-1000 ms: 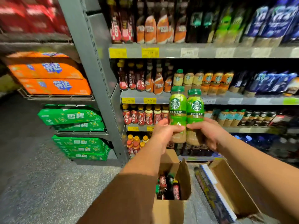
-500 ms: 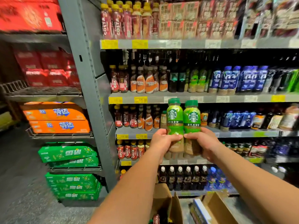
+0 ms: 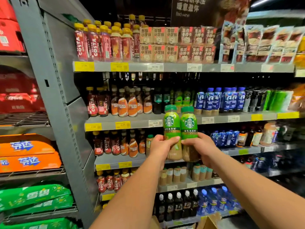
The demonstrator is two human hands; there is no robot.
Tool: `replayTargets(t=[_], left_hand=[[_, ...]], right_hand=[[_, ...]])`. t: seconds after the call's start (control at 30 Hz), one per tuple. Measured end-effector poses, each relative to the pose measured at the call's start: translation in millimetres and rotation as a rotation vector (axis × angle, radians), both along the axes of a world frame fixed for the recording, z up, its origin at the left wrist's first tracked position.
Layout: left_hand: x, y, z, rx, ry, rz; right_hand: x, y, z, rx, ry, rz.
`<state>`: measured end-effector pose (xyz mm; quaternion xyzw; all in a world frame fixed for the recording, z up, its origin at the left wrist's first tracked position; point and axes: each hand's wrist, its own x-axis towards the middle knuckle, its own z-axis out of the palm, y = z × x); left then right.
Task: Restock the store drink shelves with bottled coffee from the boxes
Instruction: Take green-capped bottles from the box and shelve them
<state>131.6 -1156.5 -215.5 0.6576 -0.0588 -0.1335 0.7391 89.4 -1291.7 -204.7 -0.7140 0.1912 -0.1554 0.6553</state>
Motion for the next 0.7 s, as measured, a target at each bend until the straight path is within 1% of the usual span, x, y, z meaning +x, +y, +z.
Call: replayTargets(t=[0.13, 0.33, 0.47, 0.7], left_hand=[[44.4, -14.6, 9.1, -0.012, -0.031, -0.022], [128.7, -38.9, 36.2, 0.023, -0.067, -0.137], [171.0, -66.5, 48.9, 0.033, -0.09, -0.223], [219.9, -115.1, 42.9, 0.022, -0.09, -0.189]], right_hand=[[43.0, -13.1, 1.9, 0.008, -0.016, -0.038], [117.2, -35.8, 16.6, 0.053, -0.019, -0.113], [148.3, -57.0, 31.2, 0.079, -0.04, -0.15], [193.7, -97.1, 35.5, 0.095, -0.066, -0.19]])
